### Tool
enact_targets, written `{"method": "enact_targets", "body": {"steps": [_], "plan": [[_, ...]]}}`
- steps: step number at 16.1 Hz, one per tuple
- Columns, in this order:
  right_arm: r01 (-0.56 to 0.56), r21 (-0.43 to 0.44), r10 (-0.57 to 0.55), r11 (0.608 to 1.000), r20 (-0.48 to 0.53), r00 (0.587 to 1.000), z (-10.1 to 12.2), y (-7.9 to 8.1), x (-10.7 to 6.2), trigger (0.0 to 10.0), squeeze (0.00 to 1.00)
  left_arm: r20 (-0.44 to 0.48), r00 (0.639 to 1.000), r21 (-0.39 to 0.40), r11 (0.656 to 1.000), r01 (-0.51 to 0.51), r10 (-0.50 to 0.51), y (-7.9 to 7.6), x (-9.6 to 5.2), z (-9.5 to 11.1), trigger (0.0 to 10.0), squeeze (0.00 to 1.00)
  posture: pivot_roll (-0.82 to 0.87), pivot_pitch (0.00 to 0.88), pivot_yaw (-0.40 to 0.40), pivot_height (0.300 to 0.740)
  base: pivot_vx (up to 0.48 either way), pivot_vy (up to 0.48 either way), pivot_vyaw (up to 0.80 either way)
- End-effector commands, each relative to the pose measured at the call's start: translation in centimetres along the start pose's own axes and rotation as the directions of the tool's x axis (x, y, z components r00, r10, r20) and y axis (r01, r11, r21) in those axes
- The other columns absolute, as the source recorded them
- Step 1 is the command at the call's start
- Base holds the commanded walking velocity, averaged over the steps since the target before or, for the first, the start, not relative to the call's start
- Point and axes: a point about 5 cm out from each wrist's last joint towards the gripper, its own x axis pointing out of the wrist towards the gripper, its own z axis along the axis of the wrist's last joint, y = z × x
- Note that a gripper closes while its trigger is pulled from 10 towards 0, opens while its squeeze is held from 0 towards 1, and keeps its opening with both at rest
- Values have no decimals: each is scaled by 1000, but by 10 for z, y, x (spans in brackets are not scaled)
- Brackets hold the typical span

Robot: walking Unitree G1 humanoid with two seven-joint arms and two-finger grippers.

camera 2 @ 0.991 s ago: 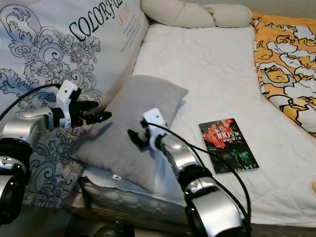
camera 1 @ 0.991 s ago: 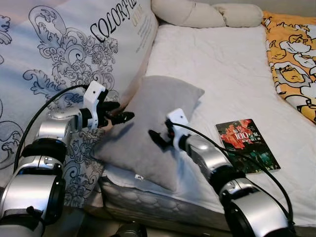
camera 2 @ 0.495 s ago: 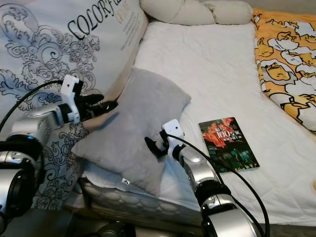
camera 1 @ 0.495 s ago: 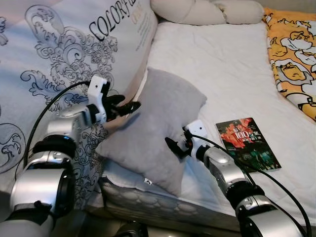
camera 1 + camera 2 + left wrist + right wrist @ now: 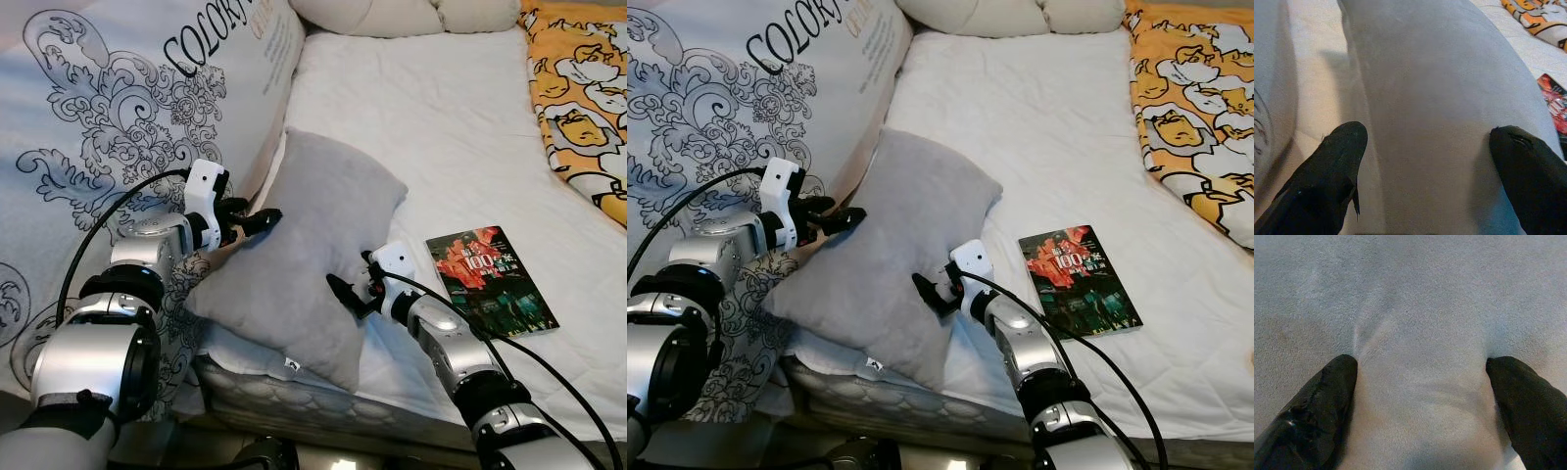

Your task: Clean up the room

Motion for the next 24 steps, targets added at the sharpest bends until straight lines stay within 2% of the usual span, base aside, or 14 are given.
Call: {"method": "enact_targets", "body": {"steps": [1,2,4,5,6,8,9,10,13,18,20,24], "plan": [[0,26,2,1000,-63,998,-16,2,-6,10000,0,-8,999,-30,999,35,-35,-1,0,0,10000,0,-28,105,116,740,0,0,0],[-3,26,5,1000,-61,998,-17,2,-8,10000,0,-36,993,-66,992,108,-110,-8,3,-6,10000,0,-27,104,117,740,0,0,0],[0,29,2,1000,-60,998,-17,0,-11,10000,0,-74,983,-150,976,156,-168,-16,7,-16,10000,0,-29,104,122,740,0,0,0],[1,30,1,1000,-59,998,-16,0,-11,10000,0,-78,981,-159,974,164,-178,-17,8,-17,10000,0,-30,105,123,740,0,0,0],[5,30,-4,1000,-57,998,-16,-1,-12,10000,0,-113,965,-159,963,219,-239,-22,9,-21,10000,0,-30,104,128,740,0,0,0],[11,30,-9,999,-54,999,-15,-2,-13,10000,0,-156,947,-83,959,271,-281,-27,11,-24,10000,0,-29,103,130,740,0,0,0],[11,30,-10,999,-49,999,-14,-1,-13,10000,0,-178,945,-37,961,273,-276,-28,12,-24,3961,0,-28,102,131,740,0,0,0],[11,30,-10,999,-47,999,-13,-1,-12,10000,0,-183,948,-19,965,263,-262,-27,12,-24,0,0,-27,102,131,740,0,0,0],[9,30,-8,1000,-44,999,-11,0,-11,10000,0,-165,948,-1,962,274,-270,-28,13,-20,0,0,-26,98,130,740,0,0,0],[4,26,-3,1000,-30,1000,-6,1,-9,10000,0,-159,960,85,966,244,-229,-27,15,-15,0,0,-17,94,128,740,0,0,0],[1,26,0,1000,-26,1000,-5,2,-9,10000,0,-144,964,74,969,237,-225,-28,16,-13,0,0,-14,93,128,740,0,0,0],[-24,20,24,1000,-2,1000,3,5,-7,10000,0,-152,955,100,957,273,-257,-30,16,-11,0,0,-13,81,131,740,0,0,0]]}}
